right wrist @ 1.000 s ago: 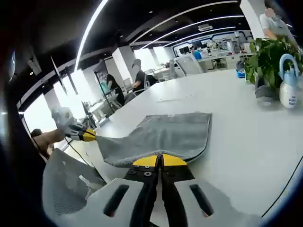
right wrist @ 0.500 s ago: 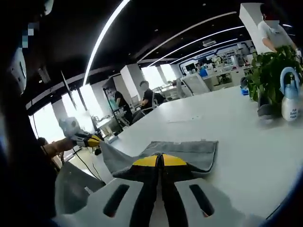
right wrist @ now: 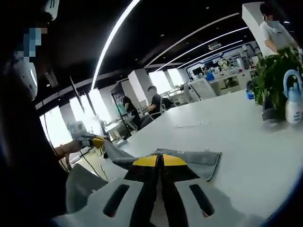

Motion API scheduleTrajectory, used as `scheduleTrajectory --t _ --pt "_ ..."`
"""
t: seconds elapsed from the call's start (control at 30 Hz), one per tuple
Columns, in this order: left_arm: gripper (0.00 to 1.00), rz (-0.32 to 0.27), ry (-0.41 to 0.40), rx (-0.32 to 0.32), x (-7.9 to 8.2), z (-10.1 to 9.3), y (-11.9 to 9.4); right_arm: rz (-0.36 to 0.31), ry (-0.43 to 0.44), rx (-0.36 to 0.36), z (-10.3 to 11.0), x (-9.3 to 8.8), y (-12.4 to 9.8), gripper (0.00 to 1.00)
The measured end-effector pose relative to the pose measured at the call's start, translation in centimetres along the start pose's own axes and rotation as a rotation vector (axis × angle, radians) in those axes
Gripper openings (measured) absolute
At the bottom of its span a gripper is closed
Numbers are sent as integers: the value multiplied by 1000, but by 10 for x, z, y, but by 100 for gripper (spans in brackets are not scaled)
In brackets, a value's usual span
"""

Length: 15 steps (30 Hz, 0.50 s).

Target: Fold the towel on the table until its edges align and the towel forms a compact rectangular stack.

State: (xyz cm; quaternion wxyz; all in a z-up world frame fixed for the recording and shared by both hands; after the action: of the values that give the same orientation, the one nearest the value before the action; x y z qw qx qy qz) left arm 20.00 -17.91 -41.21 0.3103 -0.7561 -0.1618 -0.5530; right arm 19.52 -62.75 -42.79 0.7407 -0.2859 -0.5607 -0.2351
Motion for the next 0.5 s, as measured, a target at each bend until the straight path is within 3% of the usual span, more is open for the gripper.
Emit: scheduleTrajectory --t 0.17,0.5 --pt "2 -17 -34 2 -1 -4 -10 11 -15 5 5 5 -11 0" --pt "2 -103 -47 14 19 -20 -24 9 -66 0 15 19 -25 0"
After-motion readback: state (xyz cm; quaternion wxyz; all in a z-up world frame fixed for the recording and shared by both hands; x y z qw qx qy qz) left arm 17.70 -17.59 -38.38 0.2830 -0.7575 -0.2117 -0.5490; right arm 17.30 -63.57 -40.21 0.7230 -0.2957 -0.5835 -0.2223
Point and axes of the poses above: the point that each gripper's makers call its tool centre point, and the gripper's own axes: y roughly forward along the fingers, z roughly to its left, x roughly out of its top, the point moved 10 cm from there along -y, roughly backward along the fingers, and after that the axes turned 11 degrees about -y, right-handed, at the moved point
